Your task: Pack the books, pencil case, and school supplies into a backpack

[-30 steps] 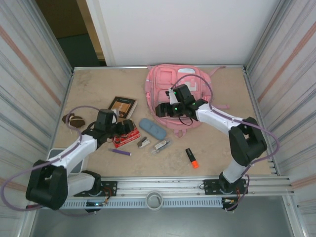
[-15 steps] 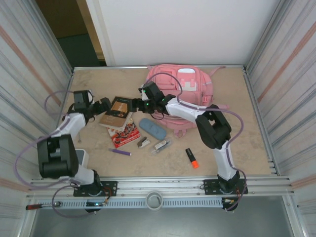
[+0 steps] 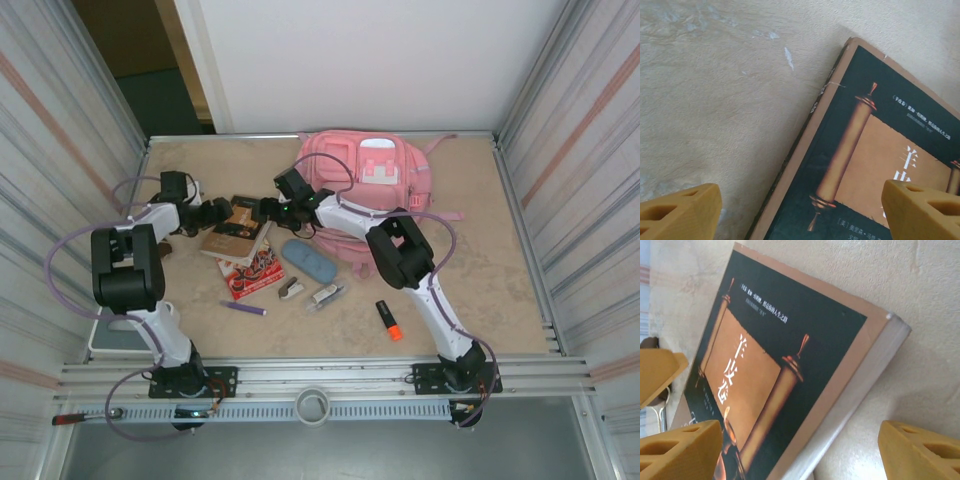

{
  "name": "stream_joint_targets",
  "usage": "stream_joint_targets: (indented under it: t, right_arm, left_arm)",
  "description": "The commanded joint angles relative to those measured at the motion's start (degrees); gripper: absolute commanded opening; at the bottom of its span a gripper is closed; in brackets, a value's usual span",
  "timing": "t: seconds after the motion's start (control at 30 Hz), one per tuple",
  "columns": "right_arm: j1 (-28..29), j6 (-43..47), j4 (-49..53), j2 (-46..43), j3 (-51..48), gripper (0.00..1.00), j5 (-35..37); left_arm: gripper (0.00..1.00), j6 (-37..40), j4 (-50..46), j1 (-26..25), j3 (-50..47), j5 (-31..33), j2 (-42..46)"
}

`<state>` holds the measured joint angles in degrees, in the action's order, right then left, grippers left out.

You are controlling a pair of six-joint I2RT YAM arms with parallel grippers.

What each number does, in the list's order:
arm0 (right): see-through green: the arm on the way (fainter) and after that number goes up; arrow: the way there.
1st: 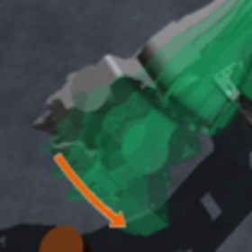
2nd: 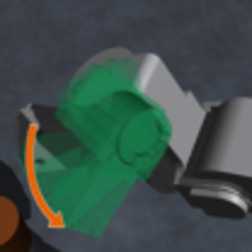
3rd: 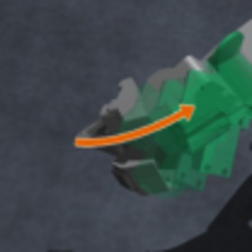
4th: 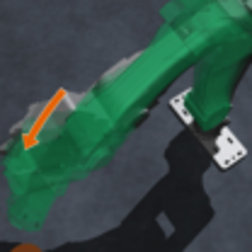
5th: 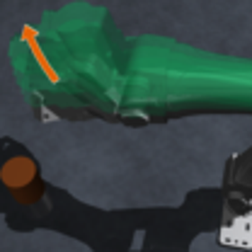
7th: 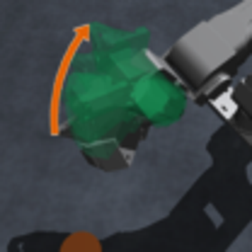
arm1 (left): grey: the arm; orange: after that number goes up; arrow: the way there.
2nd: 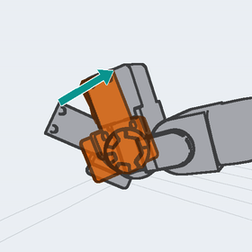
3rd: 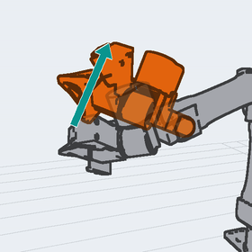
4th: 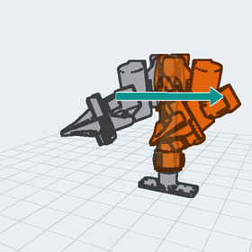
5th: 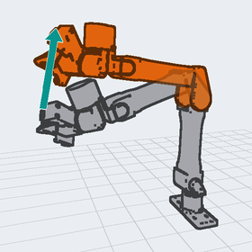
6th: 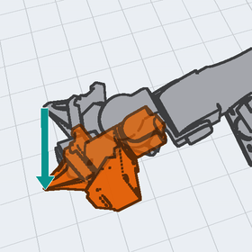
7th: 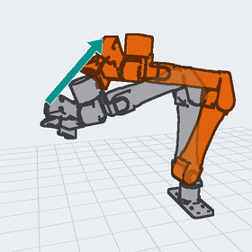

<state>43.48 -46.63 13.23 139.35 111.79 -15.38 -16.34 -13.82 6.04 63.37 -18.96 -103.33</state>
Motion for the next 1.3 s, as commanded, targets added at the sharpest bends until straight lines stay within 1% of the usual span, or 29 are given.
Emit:
stream_joint_targets:
  t: [0.0, 0.1, 0.17, 0.23, 0.43, 0.6, 0.63, 0.8, 0.93, 1.1, 1.13, 1.27]
  right_arm:
    - [0.02, -2.33, 2.03, 2.64, 4.32, 0.76, -2.06]
    - [-0.15, -3.74, 1.43, 3.83, 5.93, 0.68, -3.83]
    - [-0.2, -4.89, 0.04, 4.13, 6.31, 0.6, -4.68]
    - [-0.41, -5.63, -0.64, 4.39, 7.0, 0.54, -5.32]
    - [-0.79, -6.58, -2.9, 4.16, 8.57, 0.25, -6.84]
    - [-1.46, -6.89, -4.53, 2.87, 8.62, 0.09, -8.53]
    - [-1.7, -6.81, -4.69, 2.54, 8.64, 0.07, -9.04]
    - [-2.94, -5.18, -5.52, -1.99, 6.7, 0.0, -11.57]
    - [-4.34, -3.69, -7.13, -6.83, 3.27, 0.0, -14.85]
    - [-6.17, -1.22, -8.72, -13.84, -3.05, 0.0, -18.89]
    - [-6.69, -0.36, -8.58, -15.69, -3.84, 0.0, -19.68]
    - [-8.87, 2.87, -8.99, -24.15, -12.43, 0.0, -21.15]
  left_arm:
    - [0.81, -0.14, -0.44, 0.55, -1.34, -2.63, 0.78]
    - [0.8, -0.78, 0.66, 0.55, -2.7, -3.63, 1.5]
    - [0.79, -1.12, 1.22, 0.55, -3.4, -4.29, 2.11]
    - [0.79, -1.29, 1.69, 0.5, -3.96, -4.73, 2.62]
    - [0.79, -1.5, 1.78, 0.55, -4.44, -4.97, 3.88]
    - [0.79, -1.68, 1.87, 0.55, -4.84, -5.16, 4.86]
    - [0.79, -1.69, 1.79, 0.55, -4.88, -4.99, 5.21]
    - [0.8, -2.53, 2.58, 1.13, -6.04, -4.72, 8.84]
    - [0.81, -5.07, 6.54, 2.23, -9.19, -7.44, 14.53]
    - [0.84, -9.17, 12.35, 2.75, -13.13, -12.54, 20.62]
    - [0.85, -10.53, 14.58, 2.75, -14.24, -14.24, 21.68]
    - [0.89, -16.37, 23.56, 2.6, -17.9, -21.46, 24.71]
